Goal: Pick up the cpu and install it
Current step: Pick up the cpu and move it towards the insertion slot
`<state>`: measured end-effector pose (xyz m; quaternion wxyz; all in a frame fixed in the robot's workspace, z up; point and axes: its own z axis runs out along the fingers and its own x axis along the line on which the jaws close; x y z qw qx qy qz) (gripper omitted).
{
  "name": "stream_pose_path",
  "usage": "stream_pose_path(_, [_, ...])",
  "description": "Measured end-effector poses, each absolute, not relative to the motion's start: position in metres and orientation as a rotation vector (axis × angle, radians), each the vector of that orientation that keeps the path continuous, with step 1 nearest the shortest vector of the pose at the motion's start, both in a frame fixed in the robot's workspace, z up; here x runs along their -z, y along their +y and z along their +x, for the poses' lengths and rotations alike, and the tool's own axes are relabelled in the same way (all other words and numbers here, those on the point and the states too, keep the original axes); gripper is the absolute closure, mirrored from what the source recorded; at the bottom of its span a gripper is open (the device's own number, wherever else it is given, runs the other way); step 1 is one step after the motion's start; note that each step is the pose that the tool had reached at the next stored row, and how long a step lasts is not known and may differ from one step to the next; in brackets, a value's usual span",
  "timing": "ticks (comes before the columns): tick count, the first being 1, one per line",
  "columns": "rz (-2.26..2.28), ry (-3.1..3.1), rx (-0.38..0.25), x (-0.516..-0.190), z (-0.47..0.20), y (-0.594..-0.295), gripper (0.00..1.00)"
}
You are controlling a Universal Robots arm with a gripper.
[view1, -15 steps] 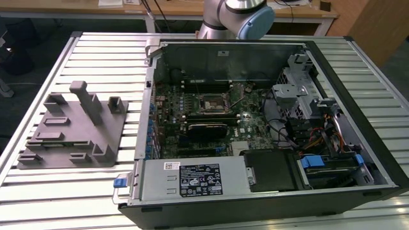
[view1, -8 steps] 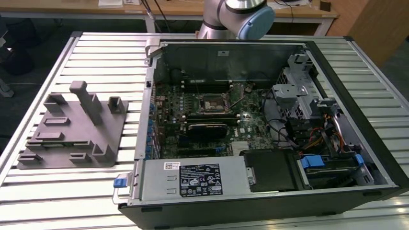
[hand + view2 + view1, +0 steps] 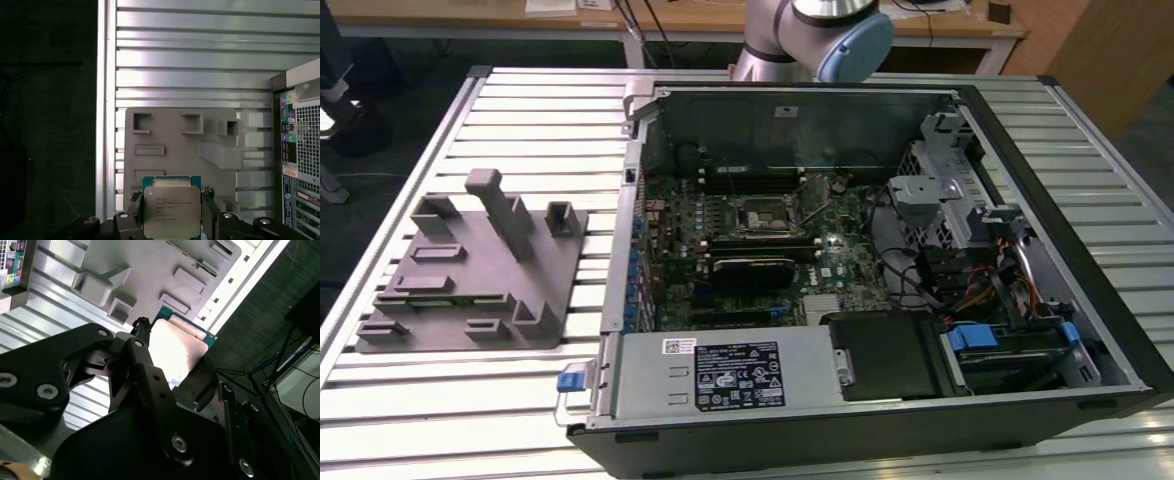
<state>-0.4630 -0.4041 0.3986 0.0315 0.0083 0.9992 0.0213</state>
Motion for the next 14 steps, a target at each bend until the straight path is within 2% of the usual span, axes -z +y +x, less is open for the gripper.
stream_pose_path(14, [0.026, 3.078, -0.066, -0.399, -0.434, -0.403, 0.45])
